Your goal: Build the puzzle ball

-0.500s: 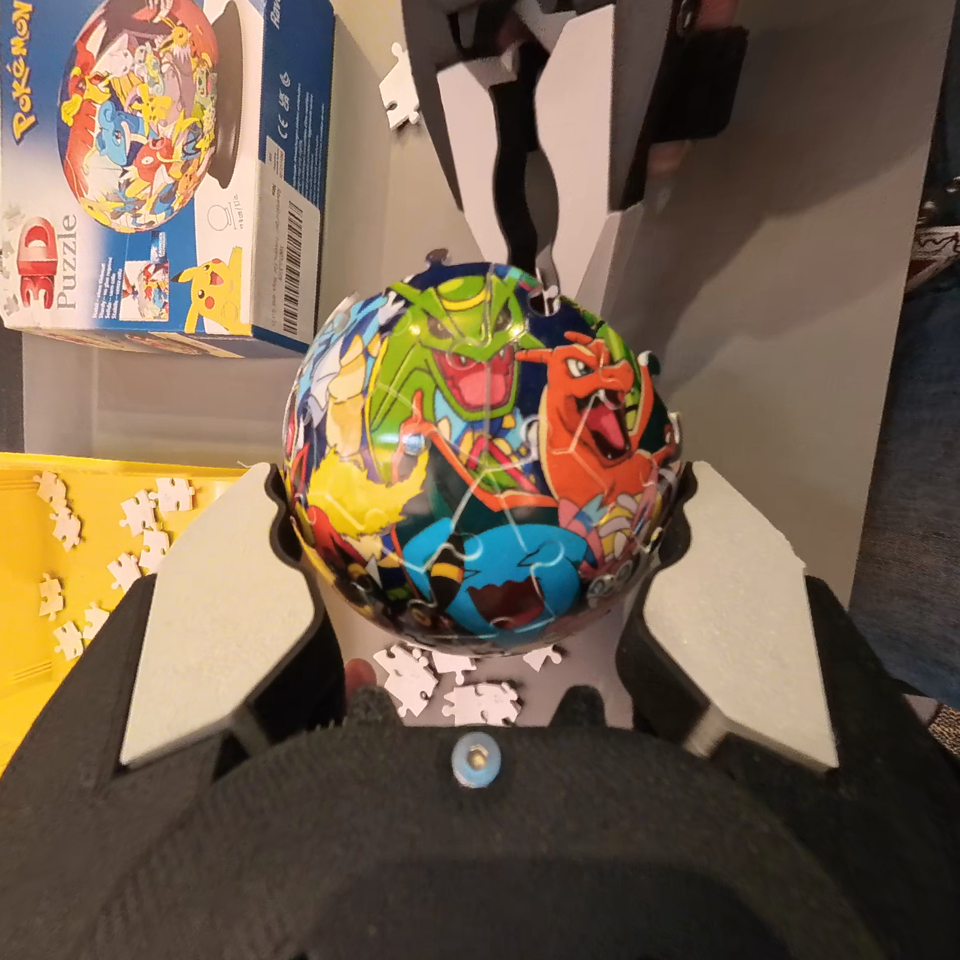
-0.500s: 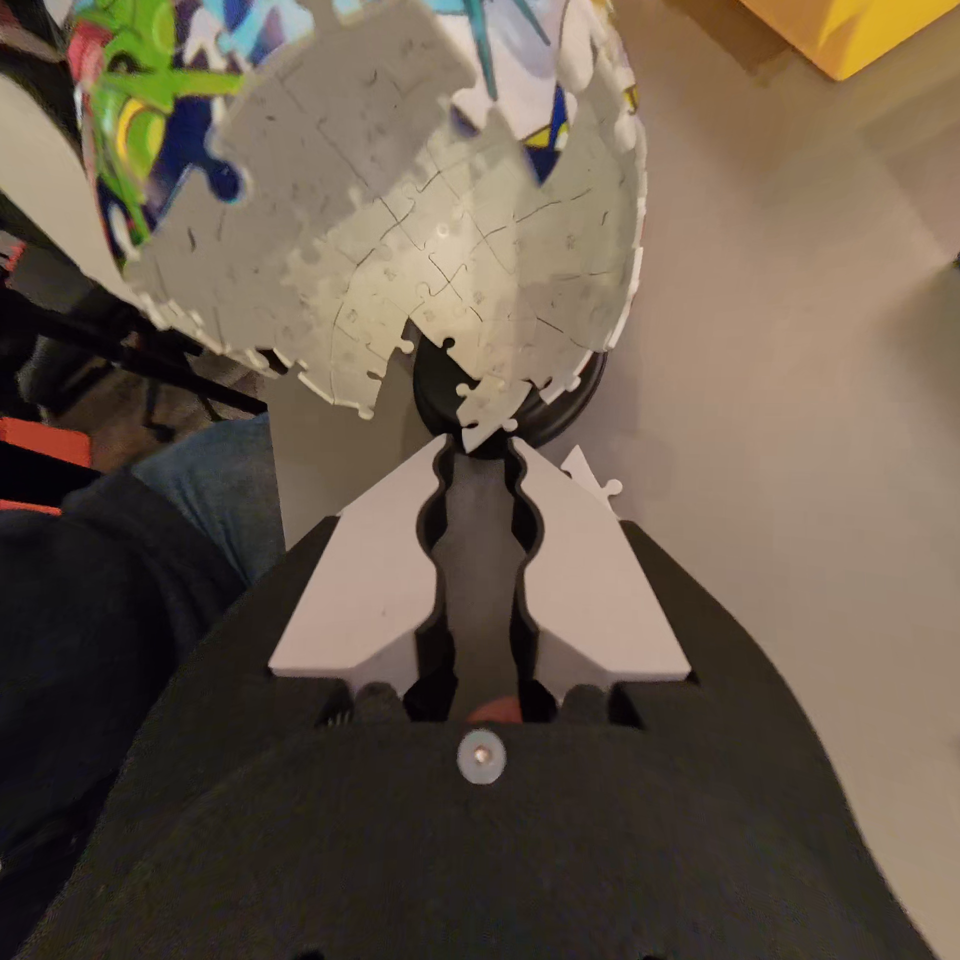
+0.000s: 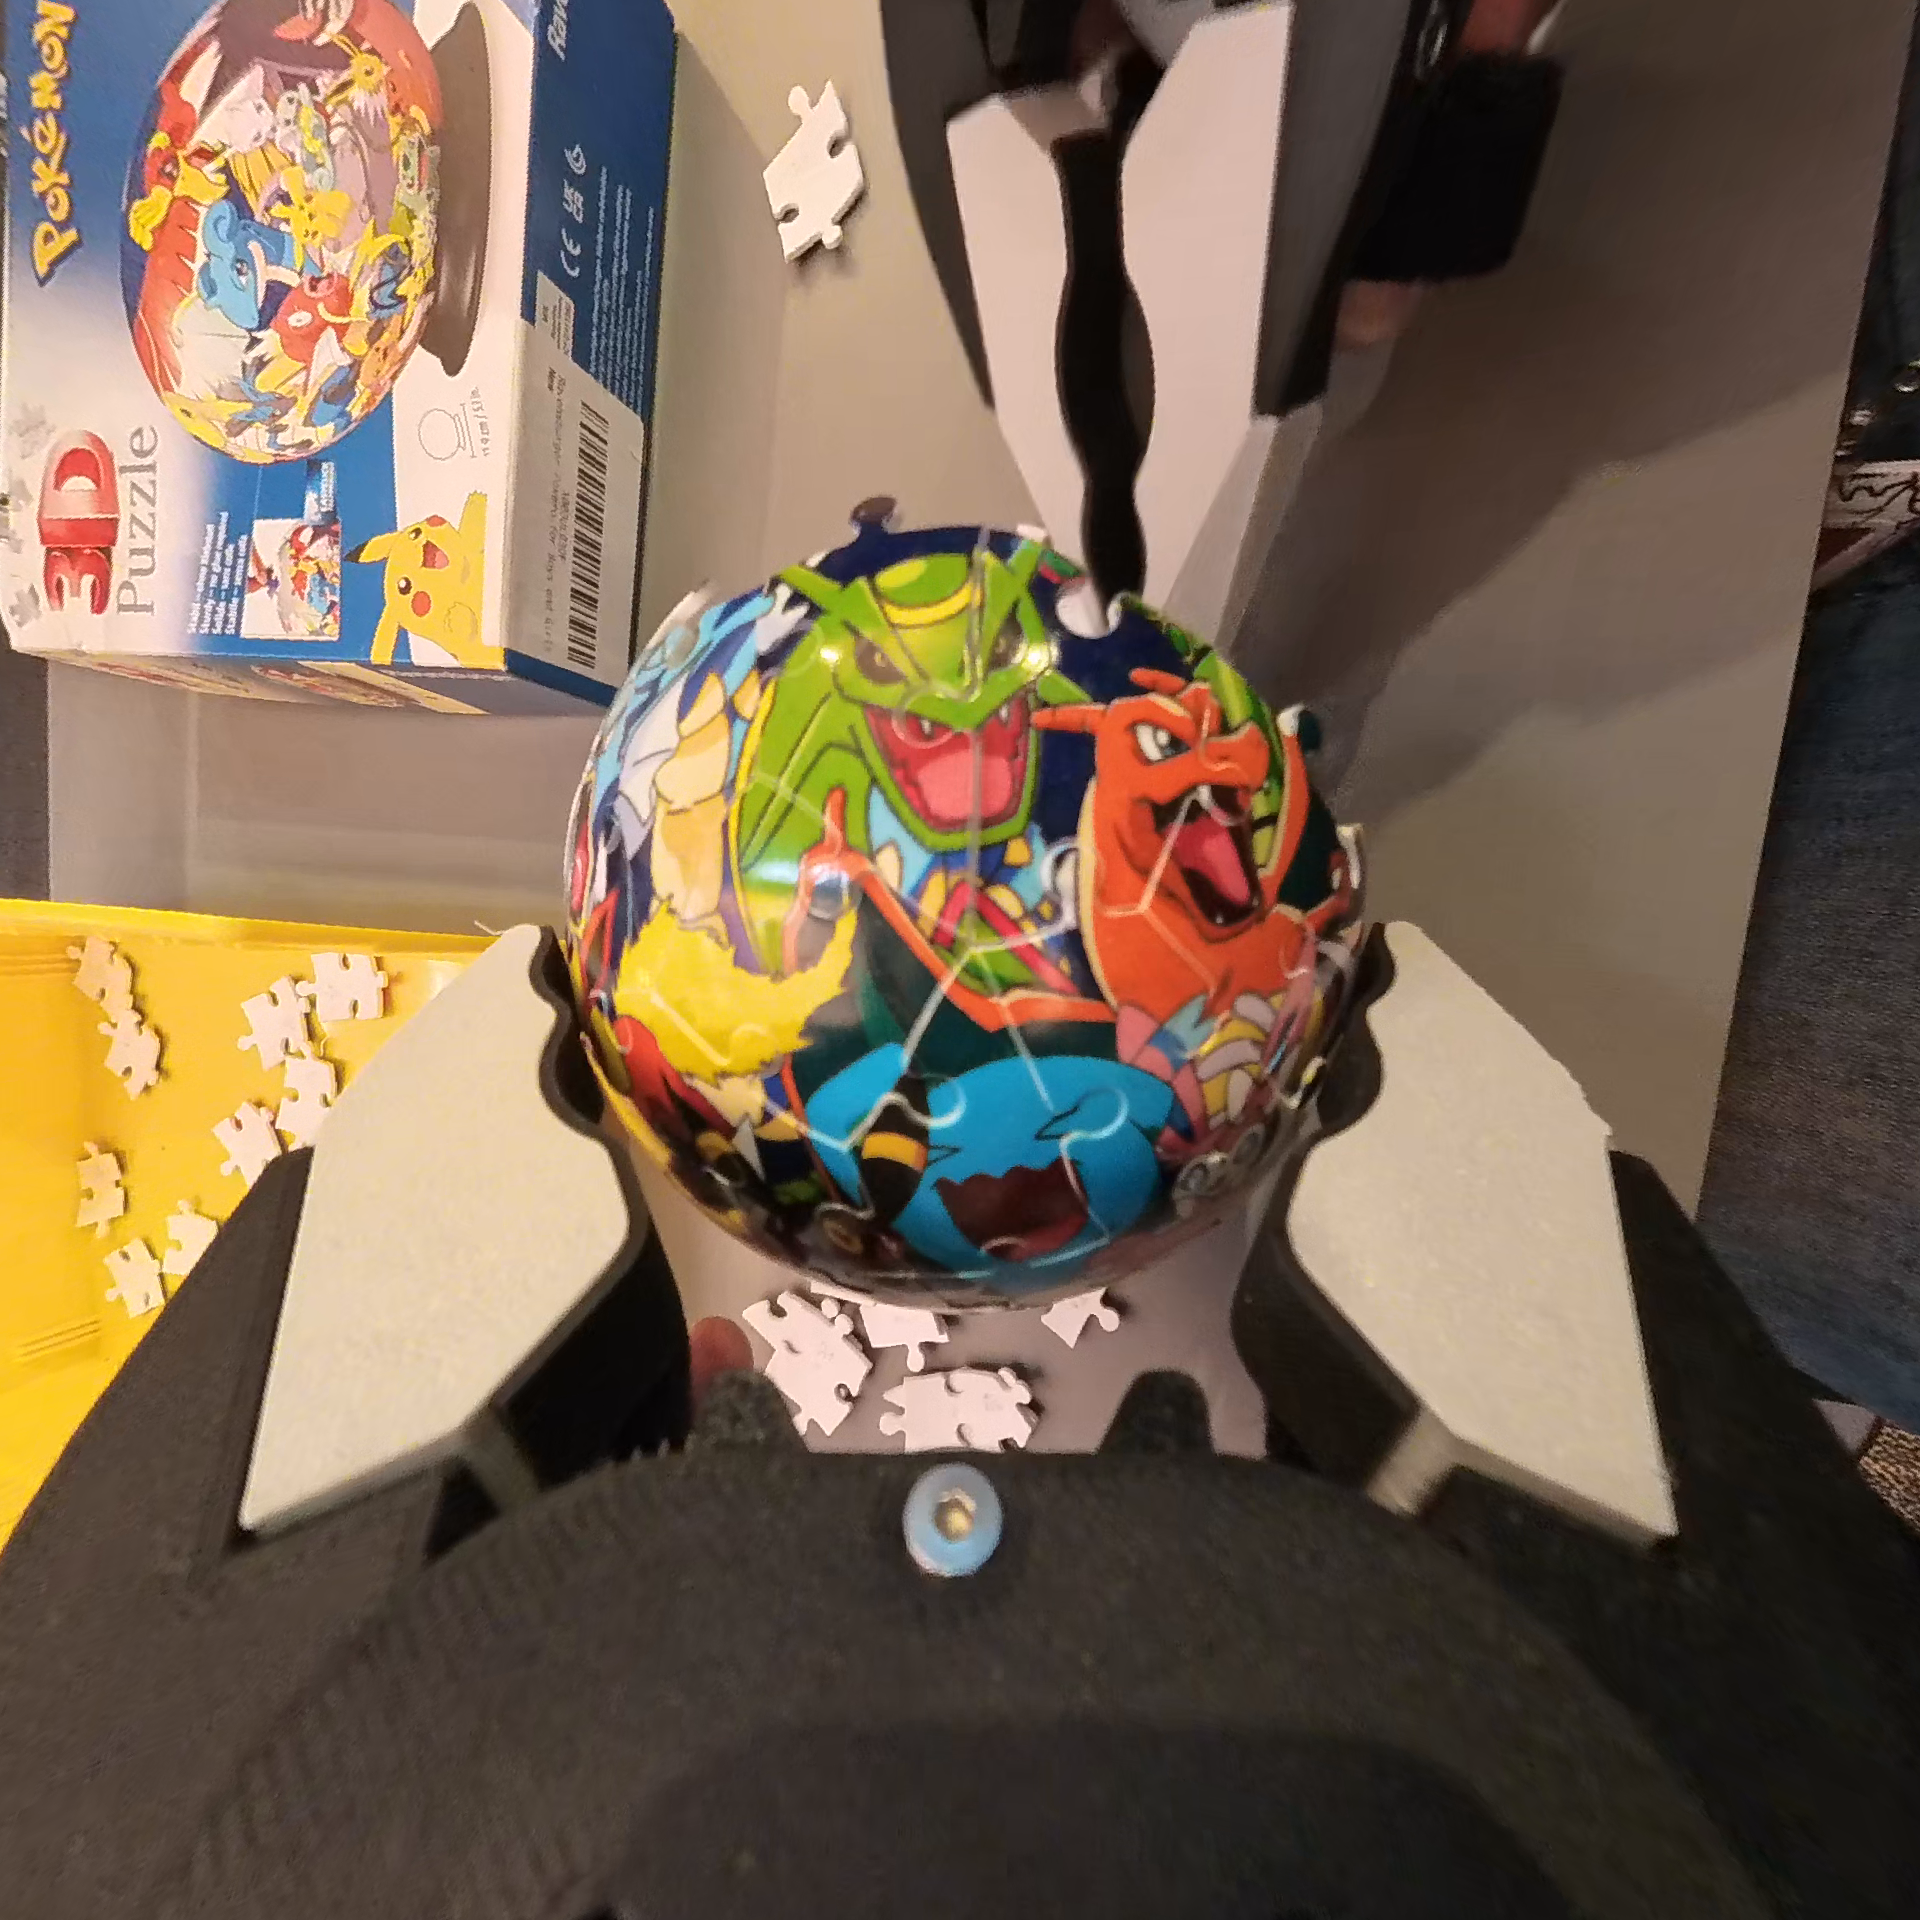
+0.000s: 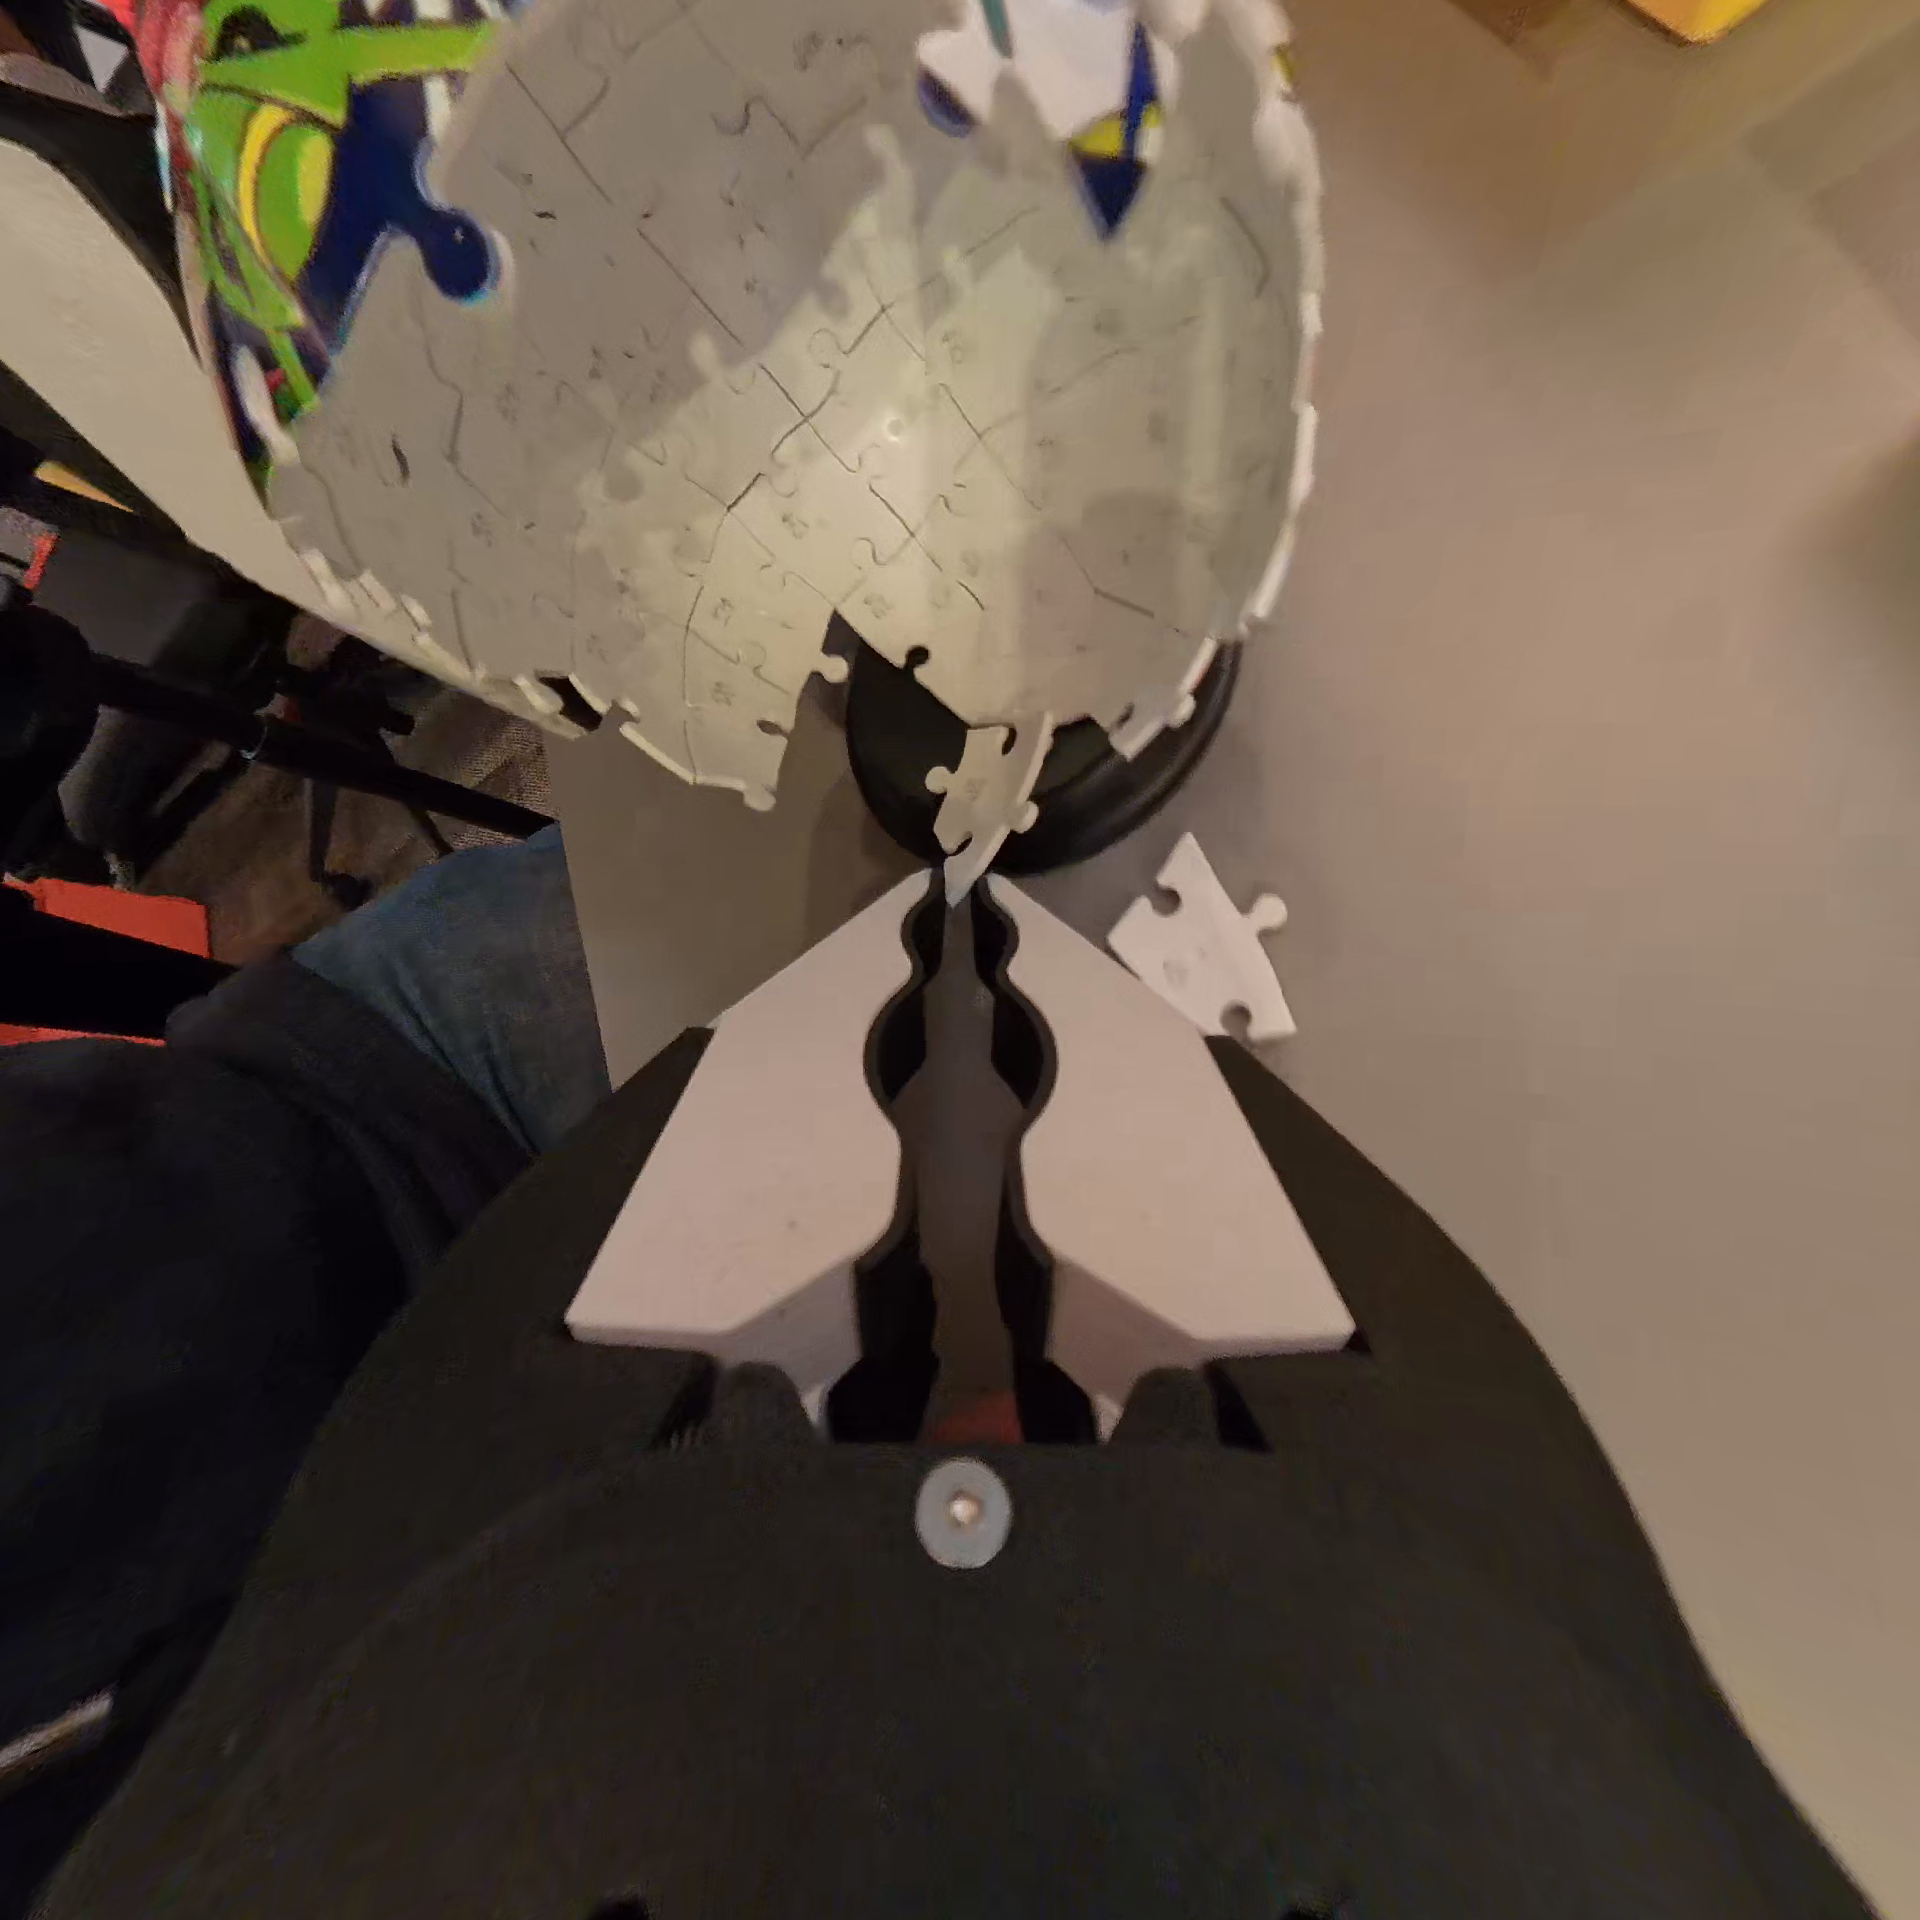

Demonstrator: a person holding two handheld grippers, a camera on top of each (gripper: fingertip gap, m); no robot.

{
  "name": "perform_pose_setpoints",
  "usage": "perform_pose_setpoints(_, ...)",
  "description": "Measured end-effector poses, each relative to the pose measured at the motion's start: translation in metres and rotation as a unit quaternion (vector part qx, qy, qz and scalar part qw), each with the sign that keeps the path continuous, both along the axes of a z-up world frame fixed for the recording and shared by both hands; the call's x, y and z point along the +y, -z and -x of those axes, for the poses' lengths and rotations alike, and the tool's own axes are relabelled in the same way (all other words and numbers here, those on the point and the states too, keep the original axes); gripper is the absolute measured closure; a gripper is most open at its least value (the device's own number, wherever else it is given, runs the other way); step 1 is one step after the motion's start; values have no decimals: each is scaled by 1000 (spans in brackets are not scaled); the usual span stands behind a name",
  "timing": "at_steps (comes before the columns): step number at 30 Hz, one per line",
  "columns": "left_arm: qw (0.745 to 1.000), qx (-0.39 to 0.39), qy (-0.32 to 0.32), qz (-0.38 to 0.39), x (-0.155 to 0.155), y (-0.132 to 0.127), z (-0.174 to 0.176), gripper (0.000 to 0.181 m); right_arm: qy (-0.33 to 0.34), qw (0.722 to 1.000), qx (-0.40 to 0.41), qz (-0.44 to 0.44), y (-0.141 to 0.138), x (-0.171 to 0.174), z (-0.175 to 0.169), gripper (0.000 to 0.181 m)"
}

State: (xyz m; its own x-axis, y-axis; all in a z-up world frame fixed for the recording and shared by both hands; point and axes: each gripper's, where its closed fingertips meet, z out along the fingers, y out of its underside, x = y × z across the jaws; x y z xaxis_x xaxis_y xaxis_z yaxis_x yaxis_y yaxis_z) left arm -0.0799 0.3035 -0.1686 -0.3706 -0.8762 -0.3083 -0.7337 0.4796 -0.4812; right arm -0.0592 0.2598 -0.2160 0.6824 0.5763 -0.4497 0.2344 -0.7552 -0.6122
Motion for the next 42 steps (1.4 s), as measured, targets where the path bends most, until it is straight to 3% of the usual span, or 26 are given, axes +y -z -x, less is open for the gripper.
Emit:
perform_pose_setpoints(7,1000,-5,-1,0,-1,0,-1,46,103,994,-22,23,6,-24,-38,178)
perform_pose_setpoints(9,1000,-6,0,0,-1,-1,-1,46,125,991,-14,35,10,-33,-35,171)
perform_pose_setpoints(12,1000,-7,1,0,-3,0,-2,46,90,995,12,32,4,-46,-9,148)
perform_pose_setpoints(14,1000,-7,1,-2,-3,0,-2,46,56,998,10,28,2,-53,-1,149)
perform_pose_setpoints(17,1000,-8,0,0,-4,-1,-1,47,55,998,-20,-18,-4,-44,-17,156)
perform_pose_setpoints(20,1000,-7,0,-1,-4,0,-1,46,44,991,-103,-70,3,-30,-40,156)
perform_pose_setpoints(28,1000,-8,0,1,-5,-1,-1,47,-44,986,-96,-130,5,-11,-29,151)
perform_pose_setpoints(32,1000,-7,1,2,-5,0,-1,46,-85,984,-113,-110,14,-16,-32,156)
perform_pose_setpoints(42,1000,-8,1,3,-4,0,0,46,-80,989,-104,-74,9,-40,-23,153)
